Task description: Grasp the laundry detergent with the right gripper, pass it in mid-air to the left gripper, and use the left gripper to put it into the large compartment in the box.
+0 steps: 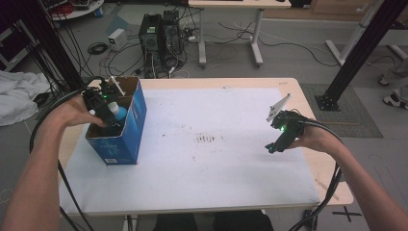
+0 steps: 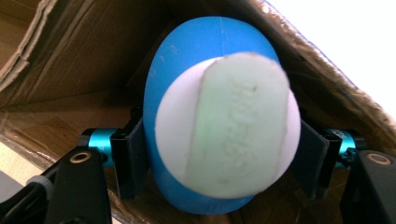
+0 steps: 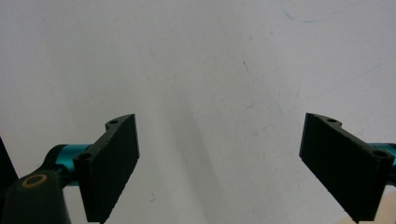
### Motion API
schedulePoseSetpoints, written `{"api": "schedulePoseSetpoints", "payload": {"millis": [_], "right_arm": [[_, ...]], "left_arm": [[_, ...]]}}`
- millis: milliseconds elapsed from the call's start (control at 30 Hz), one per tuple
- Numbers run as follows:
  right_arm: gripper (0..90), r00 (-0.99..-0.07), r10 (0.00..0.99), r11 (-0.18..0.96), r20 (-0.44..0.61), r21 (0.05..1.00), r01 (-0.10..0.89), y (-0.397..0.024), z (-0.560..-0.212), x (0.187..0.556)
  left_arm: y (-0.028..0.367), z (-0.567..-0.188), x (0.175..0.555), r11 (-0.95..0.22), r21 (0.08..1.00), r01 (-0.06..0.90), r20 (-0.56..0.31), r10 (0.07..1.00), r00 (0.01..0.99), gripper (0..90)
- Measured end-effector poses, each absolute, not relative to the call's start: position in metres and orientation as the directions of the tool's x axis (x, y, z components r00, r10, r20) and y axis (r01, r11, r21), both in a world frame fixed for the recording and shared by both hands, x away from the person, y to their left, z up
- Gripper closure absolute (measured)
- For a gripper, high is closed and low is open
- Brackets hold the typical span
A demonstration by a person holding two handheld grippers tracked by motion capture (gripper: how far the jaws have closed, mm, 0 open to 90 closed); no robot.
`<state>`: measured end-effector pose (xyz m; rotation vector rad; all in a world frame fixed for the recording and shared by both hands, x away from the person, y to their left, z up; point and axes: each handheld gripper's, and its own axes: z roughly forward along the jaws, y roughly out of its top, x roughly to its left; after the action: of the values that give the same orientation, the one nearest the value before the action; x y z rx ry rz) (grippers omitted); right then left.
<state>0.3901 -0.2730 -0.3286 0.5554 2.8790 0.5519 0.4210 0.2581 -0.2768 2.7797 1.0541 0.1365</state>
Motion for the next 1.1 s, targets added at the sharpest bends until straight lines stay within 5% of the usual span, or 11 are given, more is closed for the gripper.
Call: {"api": "schedulePoseSetpoints", "payload": {"millis": [1100], "right_arm": [[11.1, -0.919, 0.384, 0.864, -0.089, 0.386, 0.323, -0.272, -0.325, 0.387]], "left_arm": [[0.258, -0.221, 0.412, -0.74, 0.209, 0.639, 0.103, 0.667, 0.738, 31.6]]}}
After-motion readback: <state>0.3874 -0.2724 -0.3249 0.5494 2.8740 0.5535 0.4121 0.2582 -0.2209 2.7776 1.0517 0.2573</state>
